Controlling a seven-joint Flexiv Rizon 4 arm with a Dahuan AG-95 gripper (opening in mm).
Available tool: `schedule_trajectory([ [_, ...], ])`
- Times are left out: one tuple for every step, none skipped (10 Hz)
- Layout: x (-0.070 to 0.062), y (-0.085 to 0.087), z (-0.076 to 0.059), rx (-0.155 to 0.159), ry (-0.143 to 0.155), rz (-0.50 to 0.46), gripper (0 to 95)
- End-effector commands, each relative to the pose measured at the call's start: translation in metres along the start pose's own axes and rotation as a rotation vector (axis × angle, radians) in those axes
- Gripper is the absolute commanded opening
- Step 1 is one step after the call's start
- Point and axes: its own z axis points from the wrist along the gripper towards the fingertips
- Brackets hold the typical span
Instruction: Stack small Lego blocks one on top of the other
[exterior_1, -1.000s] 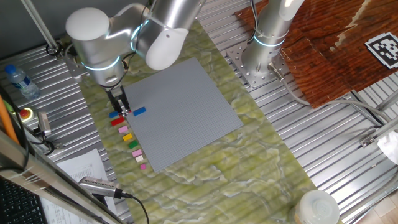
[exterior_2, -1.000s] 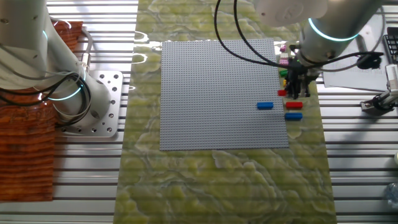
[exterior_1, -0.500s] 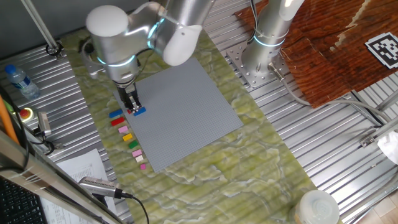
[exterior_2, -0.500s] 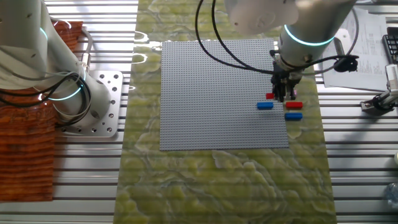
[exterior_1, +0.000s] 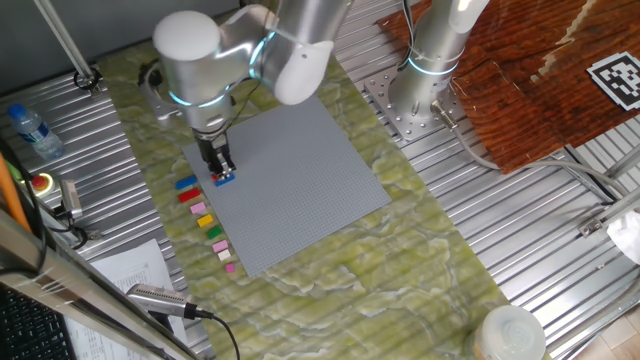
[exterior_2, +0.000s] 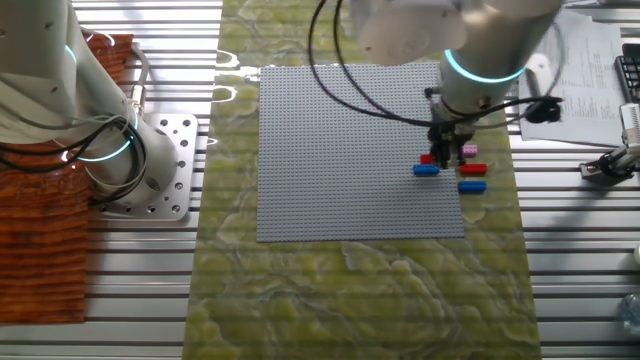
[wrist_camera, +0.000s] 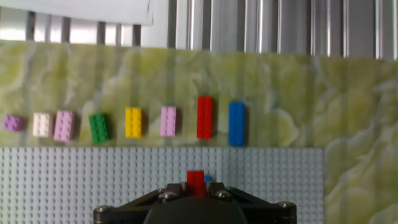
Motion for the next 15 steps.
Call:
schedule_trajectory([
  [0.0,0.0,0.003,0.0,-0.022,0.0,0.0],
  [0.0,-0.001,0.005,0.0,-0.026,0.004,0.0],
  [0.0,-0.001,0.008,0.0,-0.03,0.011,0.0],
  [-0.001,-0.002,0.011,0.0,-0.036,0.012,0.0],
  [-0.001,-0.002,0.012,0.0,-0.04,0.012,0.0],
  [-0.002,-0.002,0.012,0.001,-0.041,0.013,0.0],
  [-0.003,-0.002,0.013,0.001,-0.042,0.015,0.0],
  [-0.005,-0.002,0.015,0.001,-0.041,0.018,0.0],
  [-0.006,-0.002,0.016,0.002,-0.042,0.016,0.0],
  [-0.006,-0.002,0.016,0.004,-0.042,0.015,0.0],
  [-0.006,-0.002,0.016,0.003,-0.044,0.013,0.0],
  [-0.006,-0.002,0.016,0.004,-0.043,0.014,0.0],
  [-0.006,-0.002,0.017,0.004,-0.043,0.014,0.0],
  [-0.006,-0.002,0.017,0.004,-0.043,0.013,0.0],
  [-0.005,-0.002,0.018,0.004,-0.044,0.013,0.0],
])
